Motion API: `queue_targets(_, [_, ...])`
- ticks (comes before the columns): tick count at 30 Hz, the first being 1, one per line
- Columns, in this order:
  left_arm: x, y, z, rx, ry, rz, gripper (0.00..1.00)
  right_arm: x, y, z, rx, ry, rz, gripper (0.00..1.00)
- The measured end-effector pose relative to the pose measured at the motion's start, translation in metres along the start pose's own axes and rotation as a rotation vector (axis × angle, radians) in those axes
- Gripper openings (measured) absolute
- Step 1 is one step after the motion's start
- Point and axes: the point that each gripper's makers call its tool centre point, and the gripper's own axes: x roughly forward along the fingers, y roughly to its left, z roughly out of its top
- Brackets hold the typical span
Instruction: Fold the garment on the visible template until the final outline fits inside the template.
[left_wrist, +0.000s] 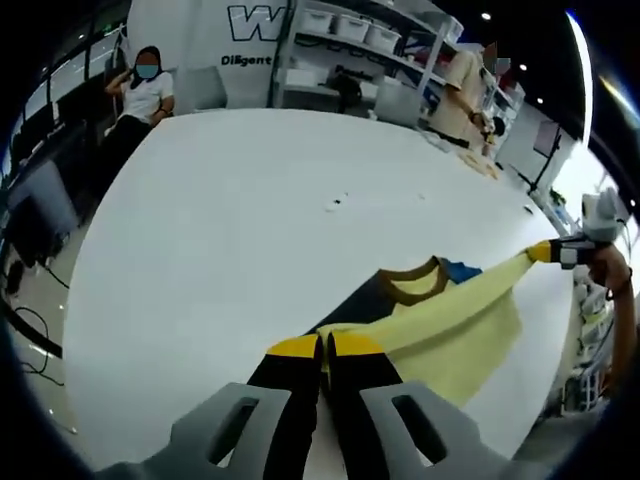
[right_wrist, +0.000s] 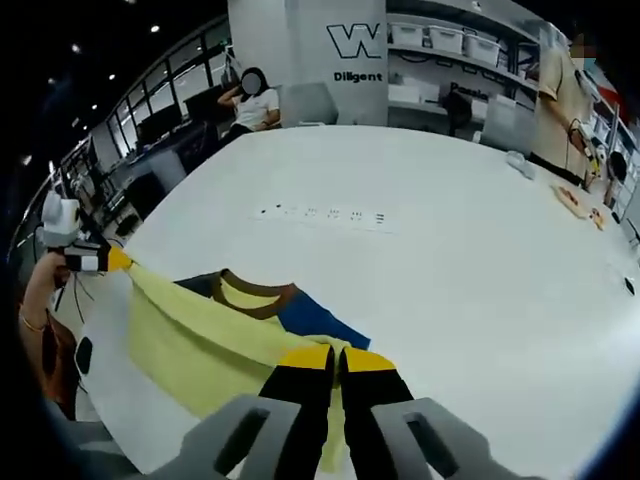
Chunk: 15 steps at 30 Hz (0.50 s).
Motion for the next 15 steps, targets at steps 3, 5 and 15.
queue_targets(3, [0.011,0.005,-0.004,-0.009,0.019,0.006,0.0,0.013,-0.001,0.0,-0.018,0.003,0.002,0.0])
queue_targets(5, [0.017,0.007,-0.007,-0.012,0.029,0.005,0.0,0.018,-0.001,0.001,-0.026,0.001,-0.004,0.0])
queue_targets(15, [0.04,0.014,-0.021,-0.044,0.049,0.002,0.0,0.049,-0.01,-0.014,-0.049,0.044,-0.018,0.0])
